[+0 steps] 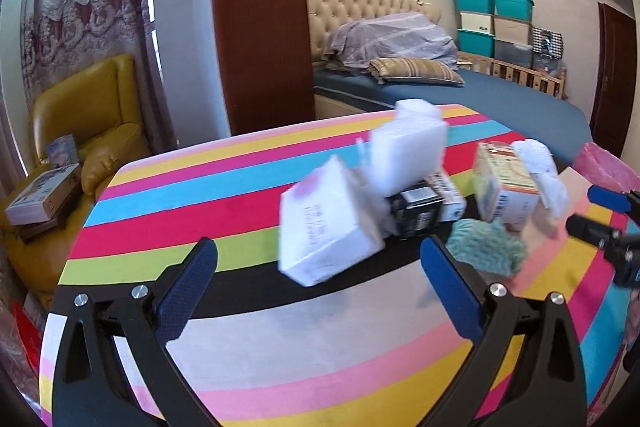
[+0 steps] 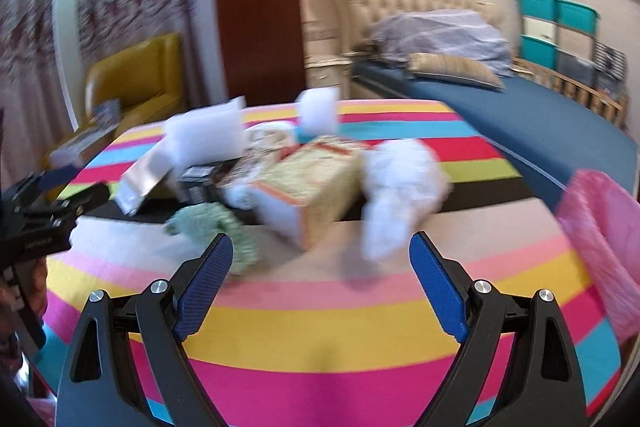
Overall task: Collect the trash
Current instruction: 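Move both tools back to the remaining items on the table, then grasp the green striped cloth with right tool while left tool grasps white tissue box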
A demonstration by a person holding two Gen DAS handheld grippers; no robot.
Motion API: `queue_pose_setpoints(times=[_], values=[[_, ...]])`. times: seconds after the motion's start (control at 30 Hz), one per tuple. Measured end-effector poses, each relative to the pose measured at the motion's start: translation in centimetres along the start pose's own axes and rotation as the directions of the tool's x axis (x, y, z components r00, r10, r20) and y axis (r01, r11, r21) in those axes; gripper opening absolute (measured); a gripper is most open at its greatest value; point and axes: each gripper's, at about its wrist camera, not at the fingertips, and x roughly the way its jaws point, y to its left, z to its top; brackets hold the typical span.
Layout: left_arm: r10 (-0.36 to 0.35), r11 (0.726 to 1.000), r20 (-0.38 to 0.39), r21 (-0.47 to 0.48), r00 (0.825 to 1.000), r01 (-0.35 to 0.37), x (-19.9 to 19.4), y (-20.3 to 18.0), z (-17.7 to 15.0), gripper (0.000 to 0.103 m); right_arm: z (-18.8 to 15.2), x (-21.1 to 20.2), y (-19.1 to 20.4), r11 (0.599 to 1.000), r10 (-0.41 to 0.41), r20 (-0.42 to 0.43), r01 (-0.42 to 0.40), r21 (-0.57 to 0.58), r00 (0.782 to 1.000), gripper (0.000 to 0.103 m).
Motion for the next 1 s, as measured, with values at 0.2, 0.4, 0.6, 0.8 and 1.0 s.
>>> queue_pose_setpoints(times=[0.2, 0.4, 0.6, 0.8, 1.0], values=[[0.023, 1.000, -0.023, 0.001, 0.999, -0.023, 0.2, 1.7, -0.5, 0.098, 1.1, 2.7, 2.8, 0.997, 0.049, -0.086, -0.054, -0.057, 0.995, 0.085], [-0.003, 0.999, -0.045, -0.045, 0.999, 0.001, 0.7, 3.0, -0.3, 0.098, 1.6, 5.4, 4.4, 0.995, 0.065, -0.153, -0.077, -0.071, 0.986, 0.085], [-0.025, 0.997, -0.068, -0.069, 0.997, 0.020, 1.4, 3.0, -0.3, 0.098, 1.7, 7.1, 5.3, 0.991, 0.069, -0.216, -0.091, -0.094, 0.974, 0.082], [-0.072, 0.994, -0.094, -0.084, 0.993, 0.064, 2.5, 2.0, 0.1, 0.098, 1.5, 6.7, 5.1, 0.986, 0.107, -0.229, -0.133, -0.103, 0.967, 0.027], [-0.129, 0.987, -0.102, -0.112, 0.986, 0.117, 3.8, 1.0, 1.1, 0.098, 0.6, 4.0, 5.0, 0.979, 0.103, -0.175, -0.130, -0.155, 0.979, 0.022]])
